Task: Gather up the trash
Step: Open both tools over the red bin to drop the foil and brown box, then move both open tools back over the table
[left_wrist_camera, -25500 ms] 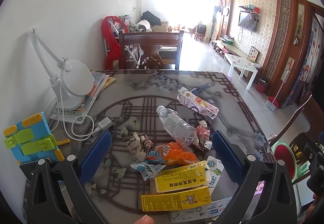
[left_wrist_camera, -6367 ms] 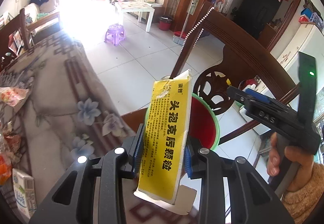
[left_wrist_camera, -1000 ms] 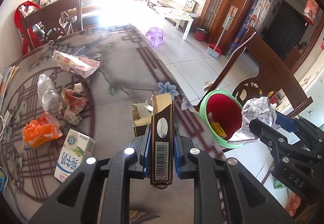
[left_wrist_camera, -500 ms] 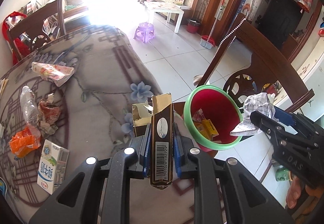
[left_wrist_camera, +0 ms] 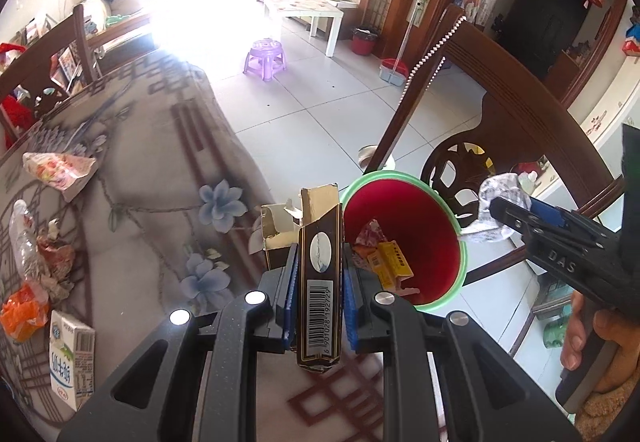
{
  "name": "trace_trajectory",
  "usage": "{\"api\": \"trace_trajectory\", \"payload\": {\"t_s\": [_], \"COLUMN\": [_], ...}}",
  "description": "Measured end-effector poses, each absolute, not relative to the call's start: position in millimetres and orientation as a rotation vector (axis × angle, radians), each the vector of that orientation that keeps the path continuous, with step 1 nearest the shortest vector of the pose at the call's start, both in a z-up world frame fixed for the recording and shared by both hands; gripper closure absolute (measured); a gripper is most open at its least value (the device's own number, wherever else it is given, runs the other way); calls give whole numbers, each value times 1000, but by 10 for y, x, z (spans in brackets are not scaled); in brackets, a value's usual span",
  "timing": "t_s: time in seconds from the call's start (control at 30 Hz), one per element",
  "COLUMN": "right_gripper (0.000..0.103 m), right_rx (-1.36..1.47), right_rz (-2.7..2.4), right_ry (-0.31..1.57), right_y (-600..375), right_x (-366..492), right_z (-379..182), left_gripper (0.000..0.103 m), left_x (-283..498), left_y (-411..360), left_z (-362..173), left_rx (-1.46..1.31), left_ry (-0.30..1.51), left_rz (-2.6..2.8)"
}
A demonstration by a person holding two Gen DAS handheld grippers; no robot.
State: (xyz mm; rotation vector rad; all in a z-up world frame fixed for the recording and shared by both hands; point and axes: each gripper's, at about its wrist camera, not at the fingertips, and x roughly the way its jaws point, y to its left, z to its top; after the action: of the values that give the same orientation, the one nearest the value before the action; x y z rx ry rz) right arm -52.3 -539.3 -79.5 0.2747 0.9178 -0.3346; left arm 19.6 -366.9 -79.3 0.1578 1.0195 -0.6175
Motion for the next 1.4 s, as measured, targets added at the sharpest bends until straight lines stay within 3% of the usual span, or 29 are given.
{"api": "trace_trajectory", "payload": {"t_s": [0.13, 0.3, 1.03, 1.07, 1.13, 1.17, 1.4], "right_gripper": [48, 33, 32, 32, 32, 32, 32], "right_rx": [272, 325, 363, 364, 365, 363, 349], "right_rz": [-341, -375, -530, -534, -543, -547, -561], "right_ry": [911, 883, 873, 871, 865, 863, 853], "right_y": [-5533, -5715, -5944, -5946, -5949, -5951, -5900], "right_x": [-389, -372, -837, -851, -885, -899, -987], "right_z": [-869, -885, -871, -862, -844, -836, -764], "left_gripper": [87, 87, 86, 84, 51, 47, 48], "left_x": [225, 287, 251, 252, 250, 247, 242], "left_y": [-3841, -4103, -5050, -5057, -5069, -5070, -4956], "left_z": [-834, -966, -1070, -1073, -1081, -1077, -1030], "left_rx": [171, 175, 324, 326, 332, 332, 330], "left_ry": [1017, 1041, 984, 983, 977, 964, 965], "left_rz": [-651, -707, -892, -891, -880, -872, -853]}}
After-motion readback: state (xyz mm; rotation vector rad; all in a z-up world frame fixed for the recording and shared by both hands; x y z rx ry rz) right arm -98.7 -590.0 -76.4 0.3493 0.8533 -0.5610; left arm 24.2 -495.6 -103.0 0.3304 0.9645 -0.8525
